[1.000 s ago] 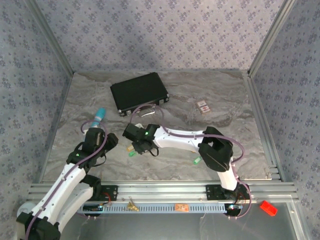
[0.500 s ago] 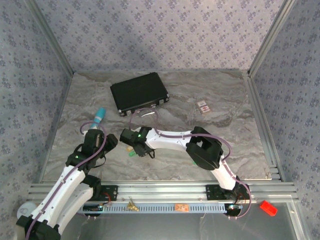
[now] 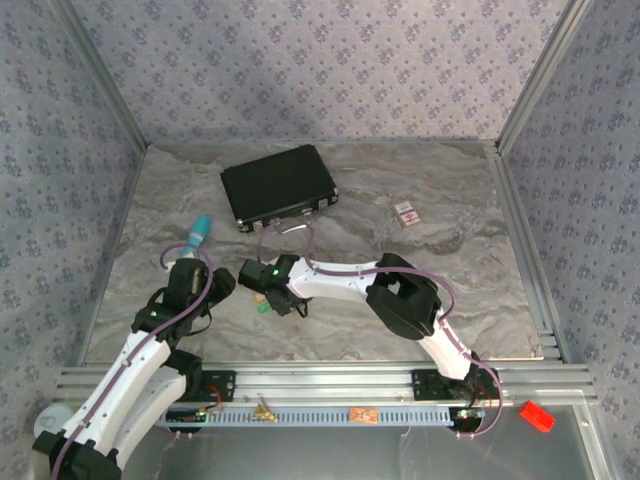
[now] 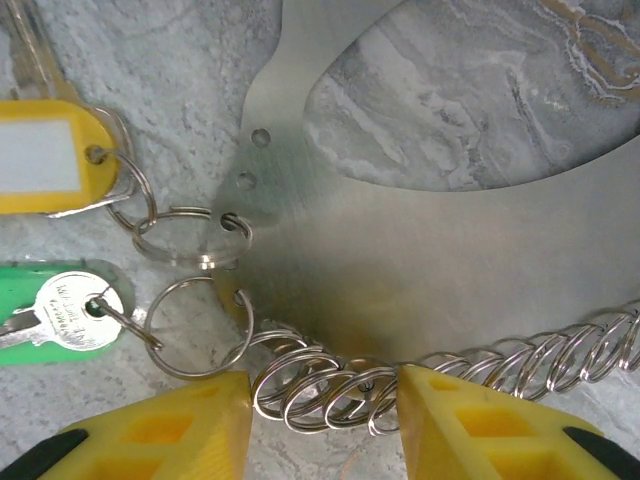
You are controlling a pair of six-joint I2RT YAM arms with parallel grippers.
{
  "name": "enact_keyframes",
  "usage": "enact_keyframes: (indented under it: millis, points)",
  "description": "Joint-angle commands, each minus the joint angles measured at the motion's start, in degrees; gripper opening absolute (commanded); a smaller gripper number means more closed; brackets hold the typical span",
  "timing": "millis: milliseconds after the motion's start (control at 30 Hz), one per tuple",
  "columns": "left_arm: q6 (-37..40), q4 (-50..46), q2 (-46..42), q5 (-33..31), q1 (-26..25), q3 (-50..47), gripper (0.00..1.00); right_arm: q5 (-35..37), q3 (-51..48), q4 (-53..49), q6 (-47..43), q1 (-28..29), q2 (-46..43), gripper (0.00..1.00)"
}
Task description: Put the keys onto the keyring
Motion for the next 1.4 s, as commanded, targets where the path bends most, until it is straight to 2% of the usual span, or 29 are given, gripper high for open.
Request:
enact_keyframes:
  millis: [0,300,600,733,900,1367]
  points:
    - [-0.1,-0.6,-0.5,-1.2,-0.1,0.3,0.55,3.2,1.9,-3.4,0.1,0.3,1.1,0.42]
    - [0.0,-1.0,-0.4,-1.6,-0.1,0.7,0.55,9.2,0.6,-7.2,-0.1,-0.4,-2.0,0.38]
    - [0.1,-1.1,-0.3,-1.8,-0.1,0.9,0.54,5.0,-5.7,-2.8,0.8,-3.0,-5.5,0.35]
    - [0.1,-0.9,-0.2,-1.8,-0.1,1.0,0.55,1.8,-7.4,0.3,0.4,-3.5,-7.6,0.38]
    - [-0.2,-0.7,-0.1,-1.7,-0.1,0.8,0.54,1.4,-8.3,3.6,-0.5,-2.3,-10.9,0.4]
    - [-0.1,-1.0,-0.9,-1.6,-0.1,0.4,0.54,1.2,-1.3,-1.0,-2.7,1.2,-2.9,0.36]
